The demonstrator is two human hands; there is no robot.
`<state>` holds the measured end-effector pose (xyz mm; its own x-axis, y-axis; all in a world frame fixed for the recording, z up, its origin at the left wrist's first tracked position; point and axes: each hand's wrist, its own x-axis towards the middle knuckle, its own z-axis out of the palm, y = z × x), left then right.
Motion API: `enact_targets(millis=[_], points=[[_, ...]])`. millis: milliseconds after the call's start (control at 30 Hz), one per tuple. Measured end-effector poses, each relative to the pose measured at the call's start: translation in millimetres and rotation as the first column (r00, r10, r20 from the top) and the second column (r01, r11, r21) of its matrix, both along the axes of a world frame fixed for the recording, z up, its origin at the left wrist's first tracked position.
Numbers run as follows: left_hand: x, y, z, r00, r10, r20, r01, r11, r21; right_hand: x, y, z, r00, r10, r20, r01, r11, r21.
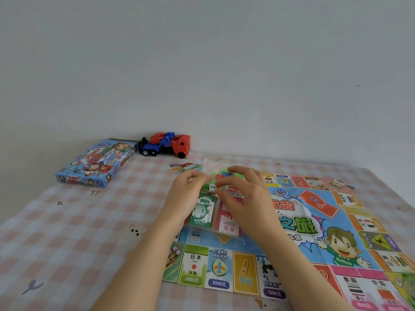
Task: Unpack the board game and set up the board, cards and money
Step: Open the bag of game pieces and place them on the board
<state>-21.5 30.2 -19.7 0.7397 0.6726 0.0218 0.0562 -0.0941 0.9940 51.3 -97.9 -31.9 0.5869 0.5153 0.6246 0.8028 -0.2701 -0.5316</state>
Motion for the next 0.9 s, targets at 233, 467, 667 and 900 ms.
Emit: enact_targets(millis=[233,467,667,900], points=[[-2,-4,0,0.998,0.015,0.055,-0.017,0.999,0.052,-5,-1,-1,1.0,0.012,0.004,-0.012,0.999,-0.048],[-1,-3,1,0.999,-0.012,0.043,0.008,0.996,0.088,-8,-1,-1,0.998,0.014,-0.054,-0.023,0.987,-0.161],[0,-2,-3,1.0,-0.014,0.011,0.012,0.99,0.137,-9,-3,4,0.98,0.056,-0.193,-0.051,0.998,0.031],[-2,1,-5,0.999,0.033,0.005,-0.033,0.992,0.125,-5,-29,33,0.757,0.233,-0.611,0.077,0.896,0.438]])
